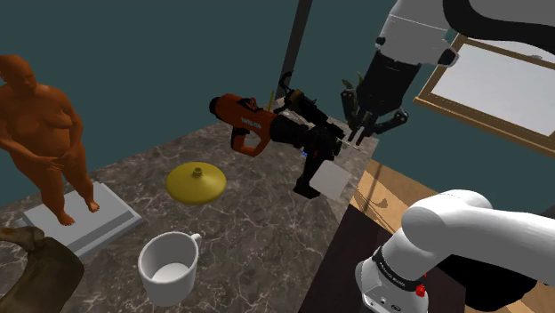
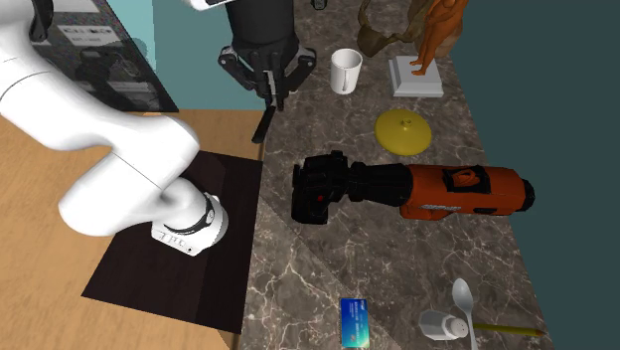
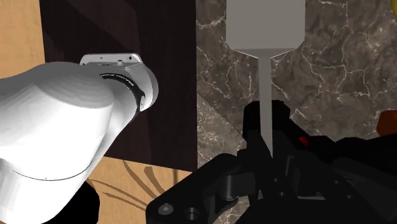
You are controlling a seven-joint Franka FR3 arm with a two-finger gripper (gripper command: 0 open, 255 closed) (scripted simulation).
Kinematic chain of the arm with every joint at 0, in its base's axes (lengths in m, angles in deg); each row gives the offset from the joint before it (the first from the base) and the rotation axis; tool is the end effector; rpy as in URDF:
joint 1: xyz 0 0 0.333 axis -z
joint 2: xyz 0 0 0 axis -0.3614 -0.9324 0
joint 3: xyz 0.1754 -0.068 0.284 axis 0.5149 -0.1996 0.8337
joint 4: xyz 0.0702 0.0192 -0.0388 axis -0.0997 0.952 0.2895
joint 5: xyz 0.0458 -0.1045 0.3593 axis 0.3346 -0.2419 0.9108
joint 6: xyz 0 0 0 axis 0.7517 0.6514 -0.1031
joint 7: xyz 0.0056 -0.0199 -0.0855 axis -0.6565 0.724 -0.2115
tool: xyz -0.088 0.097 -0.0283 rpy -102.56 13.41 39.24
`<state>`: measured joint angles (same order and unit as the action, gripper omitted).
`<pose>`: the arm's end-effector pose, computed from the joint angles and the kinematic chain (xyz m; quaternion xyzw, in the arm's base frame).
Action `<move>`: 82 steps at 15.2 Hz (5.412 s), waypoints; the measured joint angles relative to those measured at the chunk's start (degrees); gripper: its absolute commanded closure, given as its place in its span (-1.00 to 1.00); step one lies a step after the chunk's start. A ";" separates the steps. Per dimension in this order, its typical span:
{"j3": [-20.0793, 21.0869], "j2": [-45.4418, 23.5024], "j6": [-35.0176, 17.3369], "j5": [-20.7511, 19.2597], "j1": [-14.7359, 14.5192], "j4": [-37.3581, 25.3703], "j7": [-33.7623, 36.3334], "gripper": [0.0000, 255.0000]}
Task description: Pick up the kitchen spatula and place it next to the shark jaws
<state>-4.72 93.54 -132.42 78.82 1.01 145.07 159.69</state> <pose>0.2084 0.1359 0.5876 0.7615 -0.6473 0.0256 0.0215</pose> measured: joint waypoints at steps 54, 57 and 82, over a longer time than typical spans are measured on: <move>57.83 -3.50 4.26 35.79 28.01 -60.13 53.64 1.00; 57.78 -2.58 2.57 36.16 26.55 -57.19 52.79 1.00; 63.07 5.31 -9.90 42.40 21.20 -42.22 48.73 1.00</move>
<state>58.35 98.85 -142.32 121.22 22.20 102.85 208.42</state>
